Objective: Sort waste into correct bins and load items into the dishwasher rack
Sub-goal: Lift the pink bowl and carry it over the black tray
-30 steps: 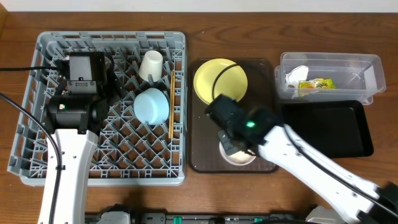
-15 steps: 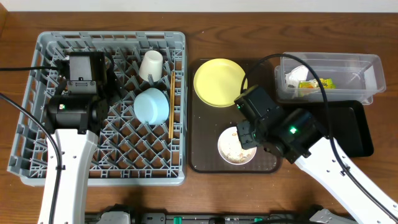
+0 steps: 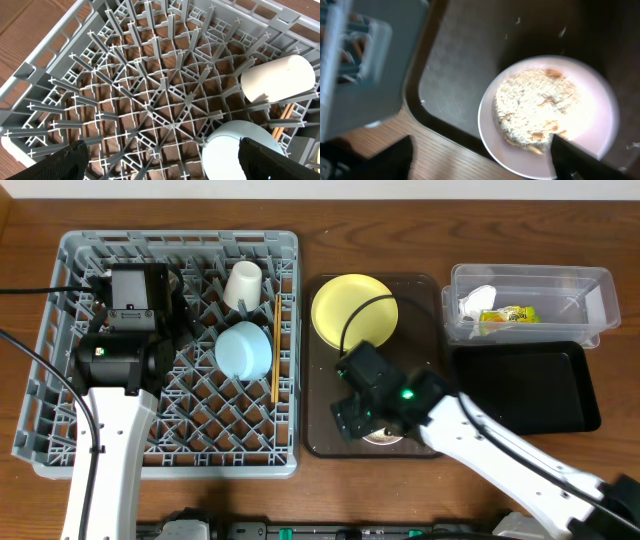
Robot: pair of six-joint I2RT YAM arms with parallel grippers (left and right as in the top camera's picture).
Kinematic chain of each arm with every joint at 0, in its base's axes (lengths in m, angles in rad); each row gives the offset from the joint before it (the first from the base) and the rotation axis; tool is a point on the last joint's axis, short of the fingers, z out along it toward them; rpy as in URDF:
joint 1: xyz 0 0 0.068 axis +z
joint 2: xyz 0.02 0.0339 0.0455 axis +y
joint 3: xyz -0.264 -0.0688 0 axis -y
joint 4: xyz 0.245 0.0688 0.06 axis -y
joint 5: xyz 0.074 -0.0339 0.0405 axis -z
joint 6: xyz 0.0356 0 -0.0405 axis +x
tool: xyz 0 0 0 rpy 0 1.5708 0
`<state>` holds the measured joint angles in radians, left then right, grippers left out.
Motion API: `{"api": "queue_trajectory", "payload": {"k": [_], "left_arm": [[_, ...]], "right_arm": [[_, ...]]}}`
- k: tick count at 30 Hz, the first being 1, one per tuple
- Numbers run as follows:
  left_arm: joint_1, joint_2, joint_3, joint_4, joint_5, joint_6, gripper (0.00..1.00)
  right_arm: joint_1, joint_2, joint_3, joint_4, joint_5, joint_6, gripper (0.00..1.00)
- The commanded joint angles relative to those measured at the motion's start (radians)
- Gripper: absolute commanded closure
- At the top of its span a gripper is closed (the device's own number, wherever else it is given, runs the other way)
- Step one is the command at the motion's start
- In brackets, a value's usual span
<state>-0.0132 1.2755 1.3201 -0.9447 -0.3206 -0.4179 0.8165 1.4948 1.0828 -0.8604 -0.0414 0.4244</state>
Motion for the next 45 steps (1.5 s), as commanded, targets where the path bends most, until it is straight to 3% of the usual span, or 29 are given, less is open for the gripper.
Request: {"api": "queue_trajectory", "payload": {"k": [1,3,8,14,17,20,22,30,38,45], "left_arm": [[0.005,-0.002,0.014,-0.005,-0.01,0.005,0.04],[0.005,-0.002,0.014,-0.005,-0.01,0.005,0.04],[0.005,-0.002,0.014,-0.005,-0.01,0.005,0.04],[0.005,-0.002,0.014,-0.005,-0.01,0.005,0.04],[0.005,-0.002,0.014,-0.005,-0.01,0.005,0.04],[0.005,-0.002,0.014,-0.005,-0.01,0.005,0.04],[0.005,-0.002,0.014,-0.005,-0.01,0.005,0.04],[0.005,-0.002,0.014,-0.005,-0.01,0.005,0.04],[0.005,-0.002,0.014,-0.005,-0.01,0.005,0.03],[0.005,-0.002,0.014,-0.005,-0.01,0.005,0.04]], "right_arm": [[0.014,0.057,-0.018,0.006,-0.012,0.009,0.37],[0.015,0.094,-0.018,0.005,-0.012,0.009,0.44],[0.015,0.182,-0.018,0.013,-0.012,0.009,0.47],[0.015,0.241,-0.018,0.028,-0.012,0.009,0.66],[0.015,0.246,-0.018,0.034,-0.012,0.009,0.68],[0.015,0.246,-0.018,0.034,-0.012,0.009,0.88],[0.015,0.246,-0.018,0.034,-0.012,0.009,0.96],[0.005,0.244,0.023,-0.023,-0.008,0.008,0.99],[-0.041,0.244,0.202,-0.279,0.104,0.008,0.99],[-0.046,0.243,0.337,-0.406,0.158,0.009,0.99]]}}
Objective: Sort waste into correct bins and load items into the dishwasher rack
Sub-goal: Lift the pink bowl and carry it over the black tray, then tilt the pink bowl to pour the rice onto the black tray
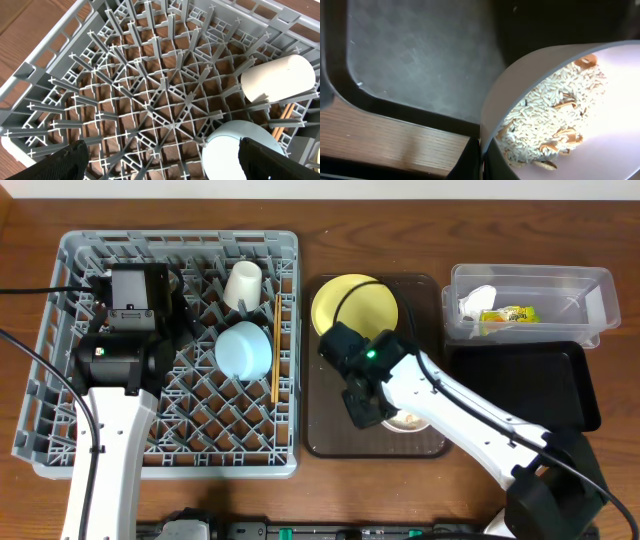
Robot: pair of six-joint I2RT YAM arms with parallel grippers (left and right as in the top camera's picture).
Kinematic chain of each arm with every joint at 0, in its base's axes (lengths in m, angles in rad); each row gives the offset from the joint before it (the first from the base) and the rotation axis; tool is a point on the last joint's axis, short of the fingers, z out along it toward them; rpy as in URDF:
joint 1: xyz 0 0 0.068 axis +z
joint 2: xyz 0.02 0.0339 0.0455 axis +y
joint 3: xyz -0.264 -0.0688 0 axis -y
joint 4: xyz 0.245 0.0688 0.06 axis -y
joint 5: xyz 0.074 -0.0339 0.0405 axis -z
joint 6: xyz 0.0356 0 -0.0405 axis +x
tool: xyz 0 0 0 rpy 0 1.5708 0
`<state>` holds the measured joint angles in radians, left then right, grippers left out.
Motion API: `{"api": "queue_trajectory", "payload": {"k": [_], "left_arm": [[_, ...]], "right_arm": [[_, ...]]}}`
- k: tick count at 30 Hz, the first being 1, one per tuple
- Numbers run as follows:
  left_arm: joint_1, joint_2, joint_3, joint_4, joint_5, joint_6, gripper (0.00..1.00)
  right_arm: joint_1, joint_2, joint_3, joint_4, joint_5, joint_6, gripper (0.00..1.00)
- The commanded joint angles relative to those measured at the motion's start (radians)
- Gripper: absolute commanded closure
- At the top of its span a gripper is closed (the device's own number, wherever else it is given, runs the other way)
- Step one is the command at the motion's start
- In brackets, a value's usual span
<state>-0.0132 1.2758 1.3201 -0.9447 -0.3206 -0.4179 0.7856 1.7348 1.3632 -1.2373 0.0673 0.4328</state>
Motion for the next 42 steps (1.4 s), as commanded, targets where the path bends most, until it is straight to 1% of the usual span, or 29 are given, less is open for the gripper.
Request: {"api": "queue_trajectory", "payload": {"k": [1,7,14,16,22,28,35,40,42], "left_arm": [[0.005,-0.002,0.014,-0.005,-0.01,0.005,0.04],[0.005,-0.002,0.014,-0.005,-0.01,0.005,0.04],[0.005,-0.002,0.014,-0.005,-0.01,0.005,0.04],[0.005,-0.002,0.014,-0.005,-0.01,0.005,0.04],[0.005,-0.002,0.014,-0.005,-0.01,0.005,0.03],[0.005,-0.002,0.014,-0.005,-0.01,0.005,0.04],[0.005,-0.002,0.014,-0.005,-0.01,0.005,0.04],[0.005,-0.002,0.014,-0.005,-0.01,0.005,0.04],[0.005,-0.002,0.014,-0.005,-0.01,0.005,0.03]], "right_arm": [[-0.018,0.002,0.071,-0.044,0.049,0.001,0.99],[-0.076,-0.052,0.097,-0.1,0.056,0.001,0.99],[-0.233,-0.197,0.096,-0.145,0.051,-0.001,0.99],[-0.285,-0.242,0.096,-0.144,0.016,-0.025,0.99],[-0.481,-0.341,0.095,-0.133,-0.238,-0.2,0.99],[-0.705,-0.356,0.076,-0.128,-0.538,-0.377,0.99],[-0.901,-0.356,-0.061,-0.077,-0.676,-0.48,0.99],[-1.062,-0.356,-0.19,0.011,-0.865,-0.544,0.99],[-1.13,-0.355,-0.235,0.06,-0.926,-0.544,0.99]]}}
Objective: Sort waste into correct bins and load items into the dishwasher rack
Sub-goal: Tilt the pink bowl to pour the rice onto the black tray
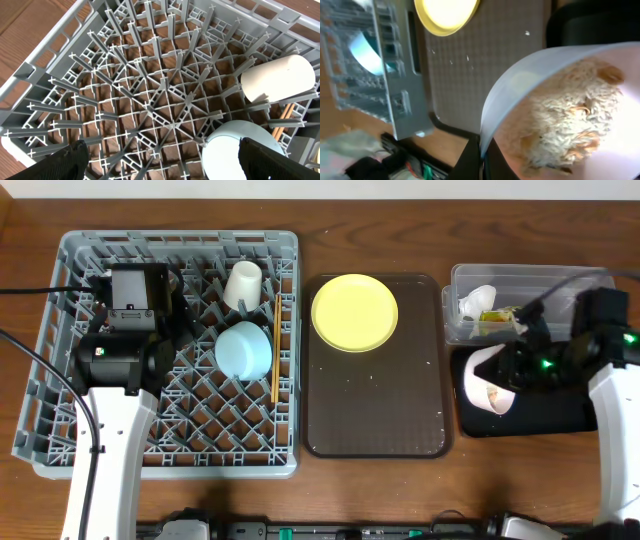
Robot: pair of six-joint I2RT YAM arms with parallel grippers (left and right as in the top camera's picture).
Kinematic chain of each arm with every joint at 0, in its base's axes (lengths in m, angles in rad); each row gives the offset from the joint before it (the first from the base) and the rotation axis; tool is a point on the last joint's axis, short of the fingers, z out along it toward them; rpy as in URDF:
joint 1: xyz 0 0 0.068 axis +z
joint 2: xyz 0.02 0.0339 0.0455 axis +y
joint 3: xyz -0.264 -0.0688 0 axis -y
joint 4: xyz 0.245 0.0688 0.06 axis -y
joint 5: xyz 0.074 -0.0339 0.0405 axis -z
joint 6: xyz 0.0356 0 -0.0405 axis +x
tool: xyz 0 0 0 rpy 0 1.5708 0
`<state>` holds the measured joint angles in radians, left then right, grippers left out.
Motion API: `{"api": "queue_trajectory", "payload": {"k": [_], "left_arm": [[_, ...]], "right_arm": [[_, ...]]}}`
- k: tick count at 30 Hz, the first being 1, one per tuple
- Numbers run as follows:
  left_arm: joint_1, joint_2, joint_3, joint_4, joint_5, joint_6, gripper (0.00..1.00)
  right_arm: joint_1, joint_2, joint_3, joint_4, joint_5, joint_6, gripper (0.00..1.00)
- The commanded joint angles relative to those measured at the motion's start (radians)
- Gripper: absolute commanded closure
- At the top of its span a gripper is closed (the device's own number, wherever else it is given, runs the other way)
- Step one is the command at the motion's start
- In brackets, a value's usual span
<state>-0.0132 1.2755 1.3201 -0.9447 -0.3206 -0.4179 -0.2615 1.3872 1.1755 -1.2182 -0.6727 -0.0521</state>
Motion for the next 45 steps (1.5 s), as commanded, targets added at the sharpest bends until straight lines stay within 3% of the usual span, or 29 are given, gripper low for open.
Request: {"api": "queue_trajectory", "payload": {"k": [1,7,18,29,40,45], "left_arm": [[0.005,-0.002,0.014,-0.005,-0.01,0.005,0.03],[0.005,-0.002,0.014,-0.005,-0.01,0.005,0.04],[0.005,-0.002,0.014,-0.005,-0.01,0.005,0.03],[0.005,-0.002,0.014,-0.005,-0.01,0.005,0.03],[0.005,-0.002,0.014,-0.005,-0.01,0.005,0.03],[0.005,-0.002,0.014,-0.005,-0.01,0.005,0.04]], "right_arm": [[-0.111,-0.007,-0.068,0.063,-0.214,-0.059,0.99],[-0.253,-0.007,-0.159,0.166,-0.292,-0.093,0.99],[-0.381,-0.007,-0.267,0.318,-0.468,-0.096,0.99],[-0.4,-0.007,-0.276,0.375,-0.522,-0.101,0.99],[-0.4,-0.007,-0.313,0.349,-0.523,-0.314,0.99],[-0.4,-0.006,-0.322,0.377,-0.549,-0.343,0.99]]}}
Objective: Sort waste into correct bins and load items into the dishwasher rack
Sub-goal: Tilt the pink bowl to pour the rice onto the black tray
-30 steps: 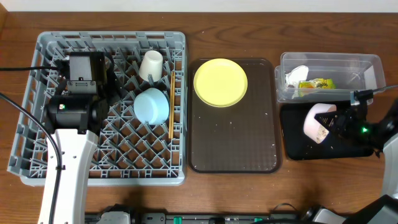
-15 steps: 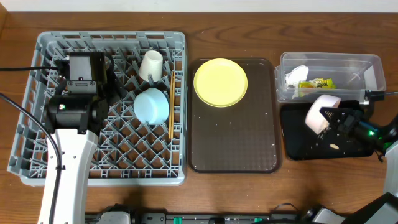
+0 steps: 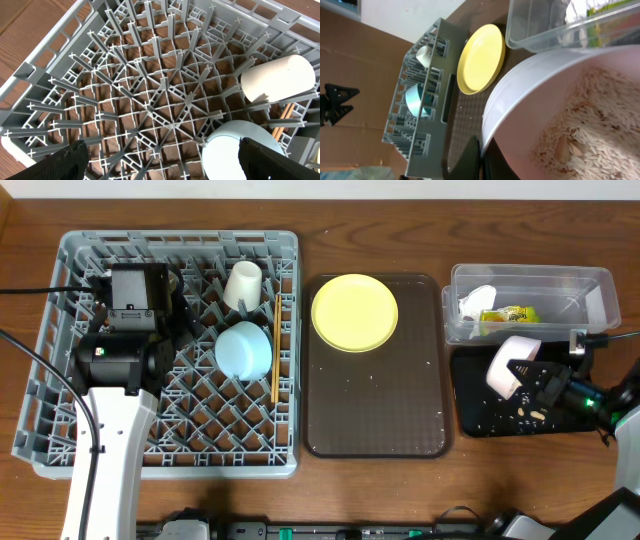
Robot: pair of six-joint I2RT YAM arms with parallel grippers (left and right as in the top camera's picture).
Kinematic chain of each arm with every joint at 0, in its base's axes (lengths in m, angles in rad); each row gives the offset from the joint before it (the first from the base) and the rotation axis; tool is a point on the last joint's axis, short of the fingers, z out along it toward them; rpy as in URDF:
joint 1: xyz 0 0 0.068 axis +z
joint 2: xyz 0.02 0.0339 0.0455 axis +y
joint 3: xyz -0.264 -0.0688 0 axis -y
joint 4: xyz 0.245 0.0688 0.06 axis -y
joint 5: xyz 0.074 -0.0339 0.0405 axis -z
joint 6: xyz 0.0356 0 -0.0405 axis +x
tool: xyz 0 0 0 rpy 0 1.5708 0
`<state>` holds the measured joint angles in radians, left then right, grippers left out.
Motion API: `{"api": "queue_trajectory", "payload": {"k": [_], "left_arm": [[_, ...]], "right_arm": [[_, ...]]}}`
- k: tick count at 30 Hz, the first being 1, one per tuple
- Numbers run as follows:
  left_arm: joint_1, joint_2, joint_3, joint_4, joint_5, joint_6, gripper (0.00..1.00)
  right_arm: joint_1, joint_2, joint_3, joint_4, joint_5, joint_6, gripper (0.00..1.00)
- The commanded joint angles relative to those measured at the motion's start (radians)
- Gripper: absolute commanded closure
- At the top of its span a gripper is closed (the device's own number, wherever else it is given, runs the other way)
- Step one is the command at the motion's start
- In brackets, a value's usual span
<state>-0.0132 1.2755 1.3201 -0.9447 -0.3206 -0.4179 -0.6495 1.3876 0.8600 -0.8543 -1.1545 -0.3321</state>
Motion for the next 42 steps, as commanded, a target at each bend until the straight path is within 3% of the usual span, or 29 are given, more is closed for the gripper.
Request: {"api": "queue_trajectory", "payload": {"k": [1,9,27,34,39,42], "left_arm": [[0.005,-0.002,0.014,-0.005,-0.01,0.005,0.04],[0.005,-0.002,0.014,-0.005,-0.01,0.005,0.04],[0.005,-0.002,0.014,-0.005,-0.01,0.005,0.04],[0.005,-0.002,0.014,-0.005,-0.01,0.005,0.03],[0.005,-0.002,0.014,-0.005,-0.01,0.005,0.03],[0.005,-0.002,0.014,-0.005,-0.01,0.005,0.04]], "right_arm": [[-0.012,-0.007,-0.006,0.024,-0.071,-0.062,0.99],[-0.012,-0.007,-0.006,0.16,-0.093,0.068,0.99],[-0.011,-0.006,-0.08,0.208,0.067,-0.032,0.99],[-0.011,-0.006,-0.212,0.448,0.114,0.07,0.99],[-0.011,-0.007,-0.219,0.507,-0.06,0.094,0.99],[-0.012,-0.007,-0.219,0.581,-0.182,0.212,0.99]]}}
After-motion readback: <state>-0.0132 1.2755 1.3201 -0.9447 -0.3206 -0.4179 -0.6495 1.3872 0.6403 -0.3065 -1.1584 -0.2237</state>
